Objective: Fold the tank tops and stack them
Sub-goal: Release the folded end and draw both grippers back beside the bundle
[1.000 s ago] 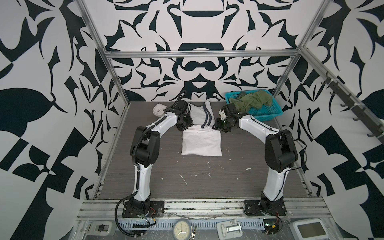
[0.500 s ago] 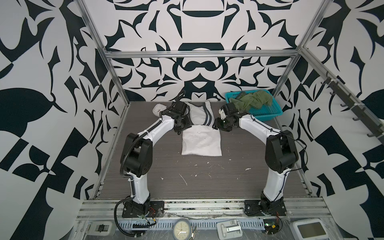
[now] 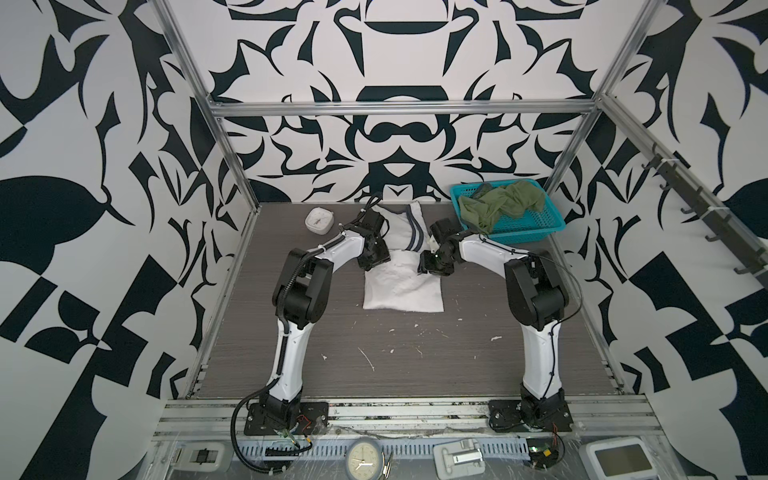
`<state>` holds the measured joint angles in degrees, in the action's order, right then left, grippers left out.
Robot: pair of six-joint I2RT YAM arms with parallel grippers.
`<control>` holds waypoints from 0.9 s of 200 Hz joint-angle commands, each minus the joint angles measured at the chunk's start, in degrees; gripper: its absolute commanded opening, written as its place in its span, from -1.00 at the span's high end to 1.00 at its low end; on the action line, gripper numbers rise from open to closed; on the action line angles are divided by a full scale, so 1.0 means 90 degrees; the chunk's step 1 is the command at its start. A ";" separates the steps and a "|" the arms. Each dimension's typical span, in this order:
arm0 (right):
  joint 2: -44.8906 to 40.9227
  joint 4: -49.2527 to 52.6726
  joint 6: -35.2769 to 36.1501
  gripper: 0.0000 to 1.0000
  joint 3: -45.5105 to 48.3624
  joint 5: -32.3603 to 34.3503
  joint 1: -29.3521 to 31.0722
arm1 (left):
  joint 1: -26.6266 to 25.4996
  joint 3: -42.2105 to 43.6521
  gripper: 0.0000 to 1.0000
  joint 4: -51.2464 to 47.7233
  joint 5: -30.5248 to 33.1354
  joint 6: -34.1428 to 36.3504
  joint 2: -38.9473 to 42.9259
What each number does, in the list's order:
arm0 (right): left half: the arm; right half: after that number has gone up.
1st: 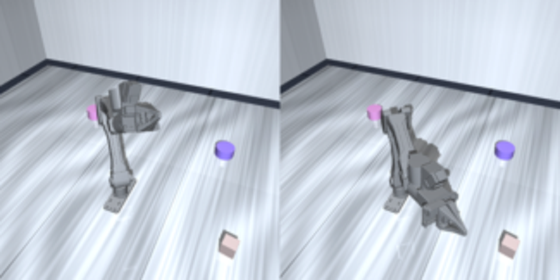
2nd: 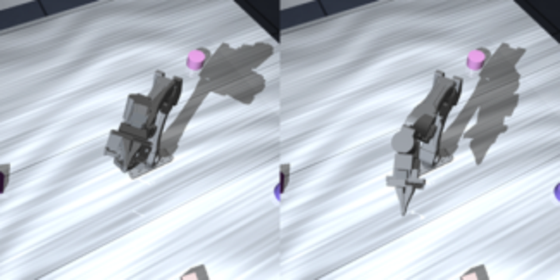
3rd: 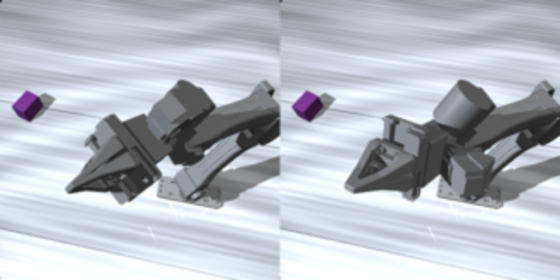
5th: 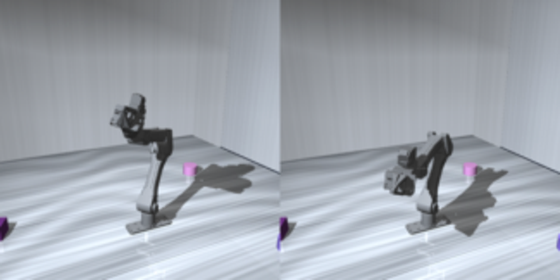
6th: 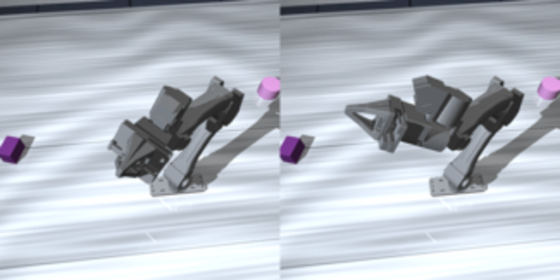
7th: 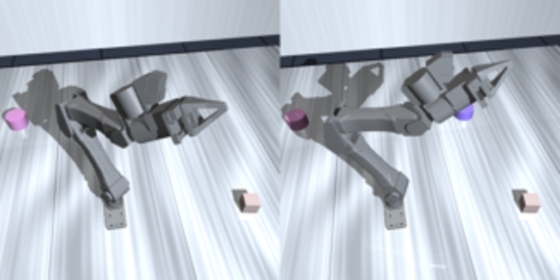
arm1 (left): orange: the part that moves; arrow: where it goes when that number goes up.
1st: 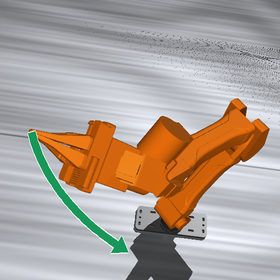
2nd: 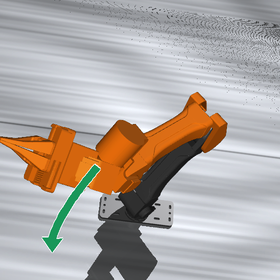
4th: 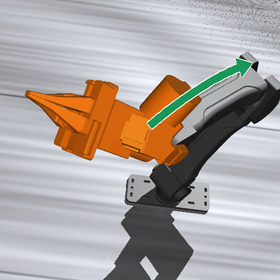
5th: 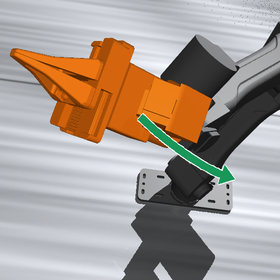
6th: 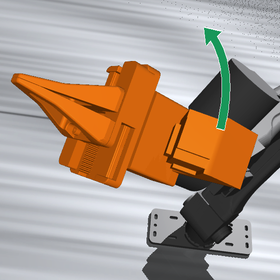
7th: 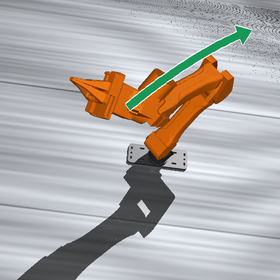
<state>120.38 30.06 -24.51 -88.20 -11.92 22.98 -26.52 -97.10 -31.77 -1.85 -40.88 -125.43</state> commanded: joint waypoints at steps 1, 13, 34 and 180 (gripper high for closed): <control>-0.0396 0.0349 0.0328 -0.18 -0.0333 0.0279 -0.0148 | 0.0020 -0.0121 -0.12 -0.0449 0.0234 0.0155 0.0039; -0.0730 0.0446 0.0384 -0.24 -0.0203 0.0283 -0.0181 | 0.0001 -0.0090 -0.23 -0.0632 0.0247 0.0168 0.0336; -0.1426 0.0595 0.0365 -0.25 0.0245 0.0195 -0.0211 | -0.0026 0.0181 -0.38 -0.0866 0.0115 0.0201 0.1169; -0.4345 -0.2588 -0.2015 -0.18 0.5549 -0.1104 -0.0210 | -0.0200 0.6461 -0.45 0.2372 -0.0804 -0.1330 0.5112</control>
<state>81.23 17.08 -35.38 -40.86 -19.64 20.86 -28.47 -41.76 -22.70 -6.00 -47.11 -77.62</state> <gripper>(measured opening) 0.587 0.723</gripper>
